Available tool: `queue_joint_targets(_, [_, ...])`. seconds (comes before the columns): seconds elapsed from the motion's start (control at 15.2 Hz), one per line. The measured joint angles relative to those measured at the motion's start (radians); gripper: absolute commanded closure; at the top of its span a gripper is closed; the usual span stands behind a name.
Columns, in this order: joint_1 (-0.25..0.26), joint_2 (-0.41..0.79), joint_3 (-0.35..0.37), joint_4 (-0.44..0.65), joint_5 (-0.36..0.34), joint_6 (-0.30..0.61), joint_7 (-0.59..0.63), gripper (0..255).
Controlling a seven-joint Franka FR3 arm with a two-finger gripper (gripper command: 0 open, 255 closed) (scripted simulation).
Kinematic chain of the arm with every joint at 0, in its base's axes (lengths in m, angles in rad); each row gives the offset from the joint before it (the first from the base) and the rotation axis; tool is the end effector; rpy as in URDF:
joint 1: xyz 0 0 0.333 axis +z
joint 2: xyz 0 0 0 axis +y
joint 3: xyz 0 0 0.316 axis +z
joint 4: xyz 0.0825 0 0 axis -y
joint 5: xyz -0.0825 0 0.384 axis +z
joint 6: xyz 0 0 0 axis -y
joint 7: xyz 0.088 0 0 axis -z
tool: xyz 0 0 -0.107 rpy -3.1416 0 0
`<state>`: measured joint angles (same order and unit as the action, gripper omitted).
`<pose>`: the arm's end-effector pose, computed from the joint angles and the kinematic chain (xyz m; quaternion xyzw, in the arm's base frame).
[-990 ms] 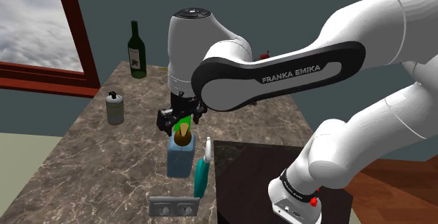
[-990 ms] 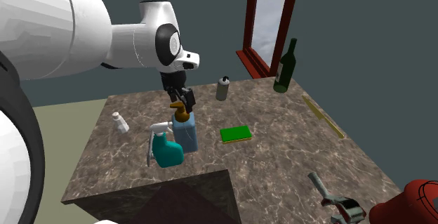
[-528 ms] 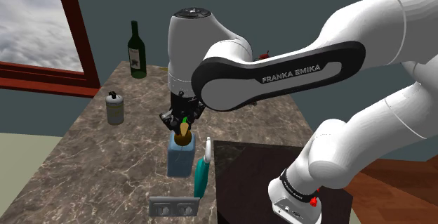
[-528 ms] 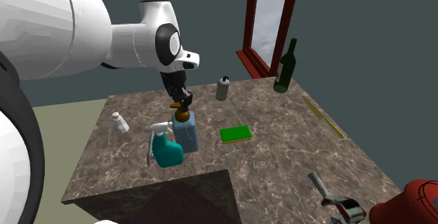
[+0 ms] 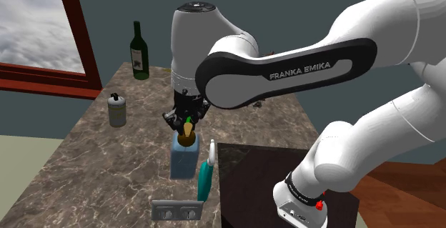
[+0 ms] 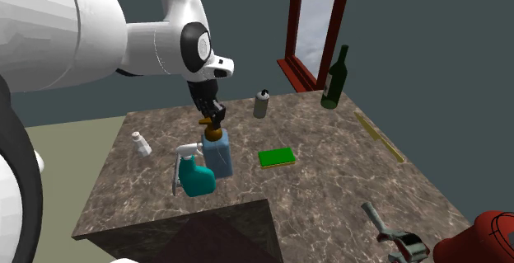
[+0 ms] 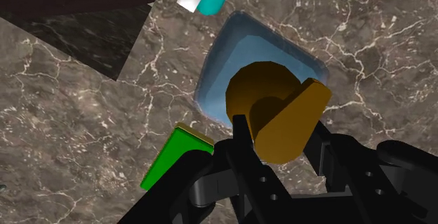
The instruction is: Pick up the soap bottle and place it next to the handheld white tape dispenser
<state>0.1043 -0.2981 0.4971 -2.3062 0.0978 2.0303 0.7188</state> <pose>0.3750 0.2735 0.4489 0.9956 -0.0902 0.0125 0.0239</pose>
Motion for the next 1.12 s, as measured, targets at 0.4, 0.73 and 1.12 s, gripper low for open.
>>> queue_joint_targets(0.4, [0.0, -0.023, -0.012, 0.062, 0.004, -0.083, -0.008, 255])
queue_joint_targets(0.73, [-0.001, -0.038, -0.021, 0.114, 0.006, -0.149, -0.014, 255])
queue_joint_targets(1.12, [-0.004, -0.043, -0.029, 0.191, 0.003, -0.231, -0.017, 255])
